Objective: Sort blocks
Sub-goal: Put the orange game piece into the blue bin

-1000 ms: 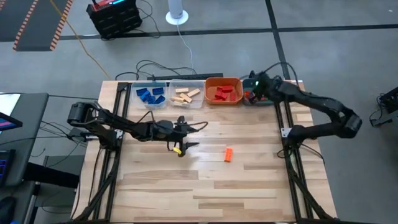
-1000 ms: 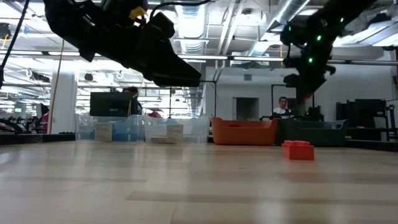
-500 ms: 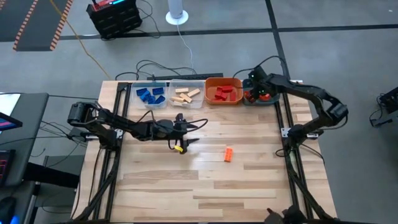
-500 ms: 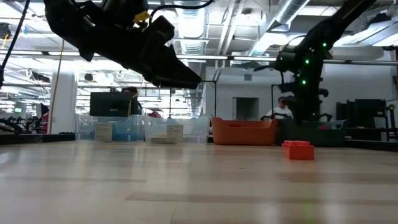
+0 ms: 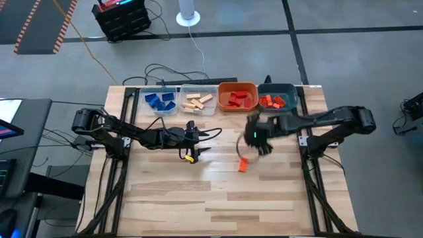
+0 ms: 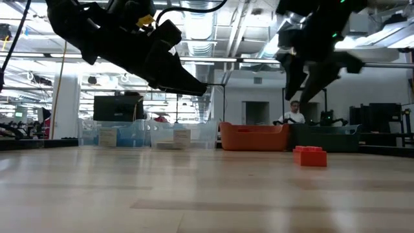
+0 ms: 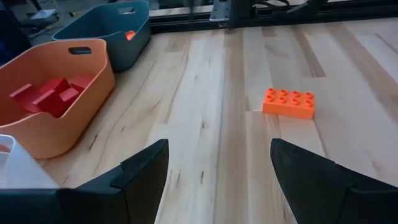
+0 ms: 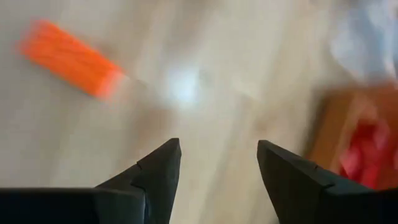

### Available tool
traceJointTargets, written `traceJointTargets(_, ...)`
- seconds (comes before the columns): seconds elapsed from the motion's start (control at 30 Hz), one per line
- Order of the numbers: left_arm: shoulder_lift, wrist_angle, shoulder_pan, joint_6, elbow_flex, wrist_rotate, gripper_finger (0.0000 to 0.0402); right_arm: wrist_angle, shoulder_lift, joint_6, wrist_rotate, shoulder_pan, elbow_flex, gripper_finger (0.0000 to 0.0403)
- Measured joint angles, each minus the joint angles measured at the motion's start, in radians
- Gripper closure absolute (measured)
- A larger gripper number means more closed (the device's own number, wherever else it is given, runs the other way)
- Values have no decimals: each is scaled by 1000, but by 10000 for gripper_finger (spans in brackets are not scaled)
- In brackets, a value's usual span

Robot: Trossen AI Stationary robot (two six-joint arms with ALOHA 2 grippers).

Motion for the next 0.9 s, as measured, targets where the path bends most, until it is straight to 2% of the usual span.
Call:
traceJointTargets(0.07, 0, -1, 0, 0, 0, 1, 128, 3, 28, 41, 6, 81, 5, 160)
traceJointTargets(0.2, 0, -1, 0, 0, 0, 2, 128, -60, 126, 148, -27, 154, 73, 160)
traceJointTargets(0.53, 0, -31, 15, -13, 0, 2, 128, -294, 417, -67, -77, 255, 337, 160)
traceJointTargets(0.7, 0, -64, 24, -18, 0, 2, 128, -318, 495, -209, -81, 276, 367, 160)
traceJointTargets(0.9, -6, -105, 26, -3, 1, 2, 128, -315, 520, -272, -81, 298, 394, 159)
